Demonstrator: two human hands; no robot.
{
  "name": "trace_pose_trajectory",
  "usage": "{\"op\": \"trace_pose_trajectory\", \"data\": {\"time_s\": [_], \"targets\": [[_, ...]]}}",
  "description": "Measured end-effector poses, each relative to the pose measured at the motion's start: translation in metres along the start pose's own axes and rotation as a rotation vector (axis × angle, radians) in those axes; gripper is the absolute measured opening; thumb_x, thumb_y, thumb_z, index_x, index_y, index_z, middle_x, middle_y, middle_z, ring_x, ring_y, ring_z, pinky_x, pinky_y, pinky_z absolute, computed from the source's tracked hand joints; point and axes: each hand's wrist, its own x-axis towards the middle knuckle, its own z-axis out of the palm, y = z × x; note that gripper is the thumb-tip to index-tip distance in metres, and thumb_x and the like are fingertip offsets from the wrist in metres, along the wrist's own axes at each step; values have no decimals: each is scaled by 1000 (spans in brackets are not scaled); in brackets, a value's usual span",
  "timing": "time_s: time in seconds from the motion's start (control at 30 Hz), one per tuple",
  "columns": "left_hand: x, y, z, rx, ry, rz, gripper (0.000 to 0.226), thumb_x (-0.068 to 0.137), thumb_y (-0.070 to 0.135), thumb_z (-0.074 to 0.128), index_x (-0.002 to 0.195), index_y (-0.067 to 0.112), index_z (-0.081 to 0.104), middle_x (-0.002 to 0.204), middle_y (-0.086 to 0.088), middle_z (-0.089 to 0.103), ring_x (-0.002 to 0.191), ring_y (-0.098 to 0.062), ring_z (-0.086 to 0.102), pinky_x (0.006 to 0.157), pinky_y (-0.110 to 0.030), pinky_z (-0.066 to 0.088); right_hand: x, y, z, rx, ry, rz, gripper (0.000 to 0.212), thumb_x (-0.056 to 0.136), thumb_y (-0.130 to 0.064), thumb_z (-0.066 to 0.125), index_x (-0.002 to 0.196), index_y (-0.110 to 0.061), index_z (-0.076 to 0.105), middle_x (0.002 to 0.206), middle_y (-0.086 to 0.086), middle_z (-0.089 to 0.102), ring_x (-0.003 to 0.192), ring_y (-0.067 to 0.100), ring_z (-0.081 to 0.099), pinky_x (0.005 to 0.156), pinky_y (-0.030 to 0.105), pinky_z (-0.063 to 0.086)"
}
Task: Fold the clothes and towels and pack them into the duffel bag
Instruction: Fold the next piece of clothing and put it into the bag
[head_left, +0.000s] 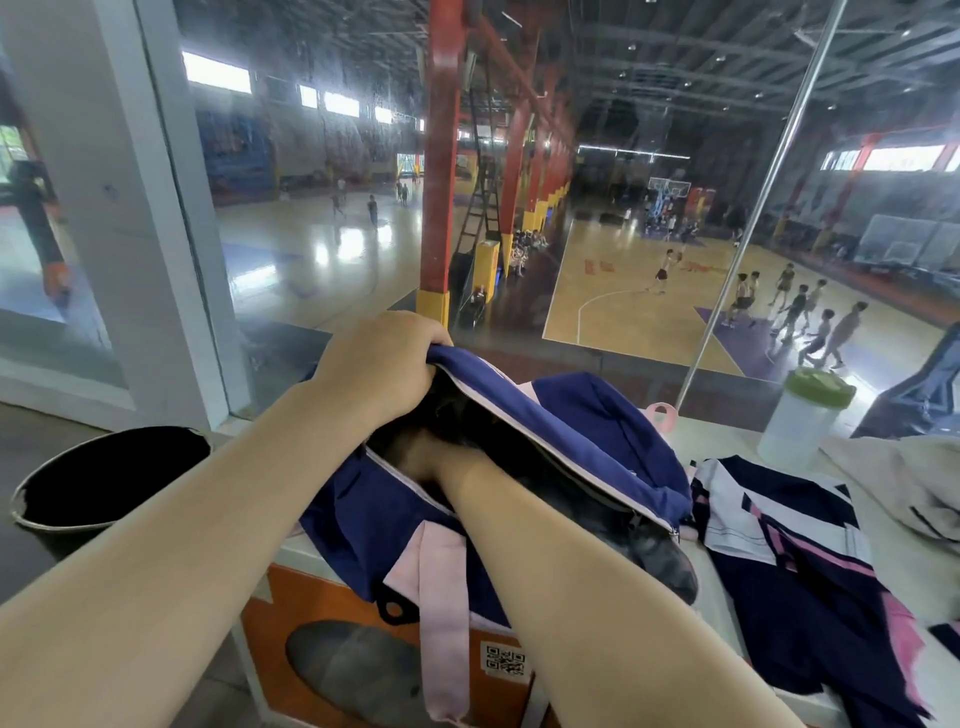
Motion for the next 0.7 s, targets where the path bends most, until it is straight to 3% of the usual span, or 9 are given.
{"op": "trace_pose_trajectory", "data": {"time_s": [0.13, 0.37, 0.47, 0.53, 0.7], "targets": [[1, 3, 0, 14, 6, 10, 34, 86, 8, 49, 104, 27, 70, 100, 0, 67, 89, -20, 56, 71, -28, 37, 5, 20, 3, 118, 218, 65, 43, 102, -31, 42, 143, -19, 37, 140, 8, 46, 129, 26, 43, 103, 30, 32], [0, 2, 4, 28, -12, 28, 32, 88, 8, 48, 105, 24, 70, 99, -3, 68, 88, -21, 57, 71, -28, 36, 5, 41, 19, 156, 184, 261, 59, 95, -50, 48, 147, -26, 33, 144, 4, 42, 132, 26, 38, 107, 33, 28], [-1, -3, 7, 47, -26, -3, 30, 86, 11, 49, 102, 27, 69, 96, 0, 66, 89, -23, 59, 75, -35, 46, 4, 42, 13, 230, 54, 332, 63, 94, -56, 42, 149, -28, 28, 145, 4, 40, 133, 26, 38, 107, 35, 28], [-2, -2, 7, 53, -16, -17, 28, 85, 13, 50, 98, 31, 67, 92, 2, 65, 87, -24, 60, 77, -41, 51, 9, 44, 13, 237, -17, 355, 62, 97, -53, 38, 150, -25, 25, 148, 6, 38, 133, 25, 38, 109, 35, 27], [-7, 4, 3, 121, -74, -37, 29, 88, 14, 51, 106, 30, 65, 103, 2, 66, 95, -24, 60, 80, -39, 50, -24, 41, 4, 210, 36, 288, 59, 97, -53, 36, 148, -25, 32, 147, 5, 42, 132, 28, 40, 108, 35, 29]]}}
